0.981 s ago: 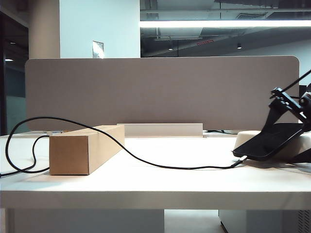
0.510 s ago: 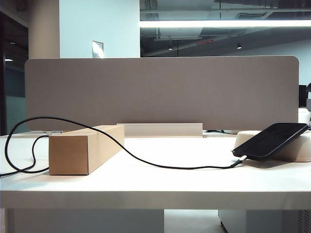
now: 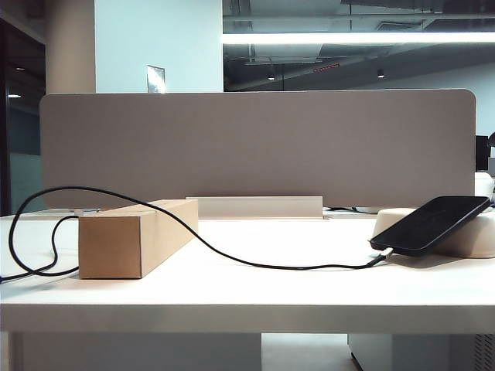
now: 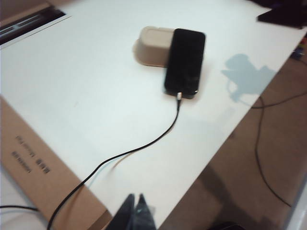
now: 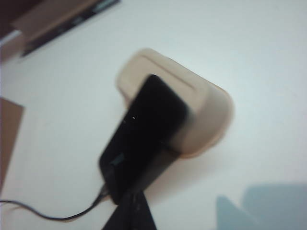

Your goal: Pick up the charging cable and the phone, plug the charging cable into the charging port on the phone, and finally place them back on the table.

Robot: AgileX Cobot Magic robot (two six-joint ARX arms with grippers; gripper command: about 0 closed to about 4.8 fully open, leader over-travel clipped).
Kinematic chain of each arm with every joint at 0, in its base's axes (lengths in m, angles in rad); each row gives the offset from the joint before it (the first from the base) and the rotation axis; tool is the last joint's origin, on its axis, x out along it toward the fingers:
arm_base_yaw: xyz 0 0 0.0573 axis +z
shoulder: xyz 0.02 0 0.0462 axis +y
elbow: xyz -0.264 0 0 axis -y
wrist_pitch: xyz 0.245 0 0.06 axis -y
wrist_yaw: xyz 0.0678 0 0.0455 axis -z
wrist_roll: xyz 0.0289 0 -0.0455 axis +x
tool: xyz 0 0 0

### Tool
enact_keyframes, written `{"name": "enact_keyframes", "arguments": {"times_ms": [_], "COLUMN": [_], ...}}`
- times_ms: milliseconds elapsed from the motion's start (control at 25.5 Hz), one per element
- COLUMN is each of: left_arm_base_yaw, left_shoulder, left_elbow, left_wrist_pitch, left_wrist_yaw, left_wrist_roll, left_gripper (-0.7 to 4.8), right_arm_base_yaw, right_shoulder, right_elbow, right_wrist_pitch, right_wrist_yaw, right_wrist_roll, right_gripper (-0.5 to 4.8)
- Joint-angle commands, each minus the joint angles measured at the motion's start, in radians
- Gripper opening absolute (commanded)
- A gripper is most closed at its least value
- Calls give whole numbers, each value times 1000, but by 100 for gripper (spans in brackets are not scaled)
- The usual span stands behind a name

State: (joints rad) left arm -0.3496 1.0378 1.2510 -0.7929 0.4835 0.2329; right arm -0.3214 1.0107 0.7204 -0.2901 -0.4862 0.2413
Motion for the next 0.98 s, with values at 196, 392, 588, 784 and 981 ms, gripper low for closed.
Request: {"name": "enact_keyframes", "arguments": {"times_ms": [196,392,588,784,981], "left_arm_base_yaw": [13,26,29,29,29], "left_shoulder": [-85,-208,-360,-515,-628], "left_elbow": [-14,-148,-315,-438,-500], "left_wrist_pitch": [-29,-2,123,167,163], "left_wrist_yaw": [-155,-218,-262,-307,-335], "left_wrist_roll": [23,16,-48,-62,-61], "left_gripper": [-6,-6,-6,-6,-6], "right_arm_base_yaw": [187,255,286,316,346], "right_shoulder": [-225,-417,-528,-610,-683], "right_elbow": [4,3,-23,-104,-190], "right_wrist_pitch": [-67,-123,-136,-128,-131], "right_wrist_yaw": [-14,-8,-6,5,21], "right_wrist_roll": [-68,-105,-137,-137,-129], "right_gripper": [-2,-2,-2,-2,-2]}}
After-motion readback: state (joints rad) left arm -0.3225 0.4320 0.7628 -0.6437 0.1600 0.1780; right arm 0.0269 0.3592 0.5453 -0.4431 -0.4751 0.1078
